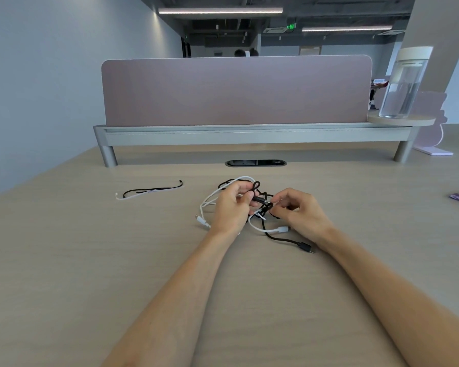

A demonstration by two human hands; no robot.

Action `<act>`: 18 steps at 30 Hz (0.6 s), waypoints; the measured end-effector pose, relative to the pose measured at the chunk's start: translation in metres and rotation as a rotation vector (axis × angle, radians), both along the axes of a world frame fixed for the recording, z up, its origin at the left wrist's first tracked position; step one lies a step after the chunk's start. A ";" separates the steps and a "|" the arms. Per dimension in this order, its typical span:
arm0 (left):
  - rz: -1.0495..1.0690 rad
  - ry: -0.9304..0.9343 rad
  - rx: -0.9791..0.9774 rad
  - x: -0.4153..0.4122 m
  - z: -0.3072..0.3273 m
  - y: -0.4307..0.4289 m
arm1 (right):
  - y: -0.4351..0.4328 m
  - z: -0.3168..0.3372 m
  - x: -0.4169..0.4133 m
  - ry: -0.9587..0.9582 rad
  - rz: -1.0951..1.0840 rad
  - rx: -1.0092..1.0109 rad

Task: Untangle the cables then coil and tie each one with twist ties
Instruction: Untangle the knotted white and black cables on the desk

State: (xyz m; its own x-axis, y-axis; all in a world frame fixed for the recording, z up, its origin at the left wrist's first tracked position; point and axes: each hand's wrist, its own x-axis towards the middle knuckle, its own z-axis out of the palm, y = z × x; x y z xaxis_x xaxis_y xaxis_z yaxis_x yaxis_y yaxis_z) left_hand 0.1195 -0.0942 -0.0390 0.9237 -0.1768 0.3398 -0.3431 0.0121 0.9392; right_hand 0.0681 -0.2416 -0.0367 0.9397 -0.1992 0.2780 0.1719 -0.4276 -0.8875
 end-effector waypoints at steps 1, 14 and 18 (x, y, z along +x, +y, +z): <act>0.003 0.000 0.002 0.000 0.000 0.000 | 0.000 0.000 0.000 -0.007 0.012 -0.028; 0.011 0.025 -0.027 -0.001 0.002 0.000 | -0.002 -0.001 0.000 -0.018 0.007 0.067; -0.004 0.069 -0.093 0.000 0.003 0.003 | -0.002 -0.002 0.001 -0.006 0.026 0.065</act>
State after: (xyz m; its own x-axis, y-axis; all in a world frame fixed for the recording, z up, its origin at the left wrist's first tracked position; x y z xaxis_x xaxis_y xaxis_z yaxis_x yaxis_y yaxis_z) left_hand 0.1194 -0.0916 -0.0361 0.9448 -0.1509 0.2907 -0.2777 0.1017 0.9553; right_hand 0.0695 -0.2431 -0.0391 0.9431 -0.1924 0.2713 0.1880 -0.3645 -0.9120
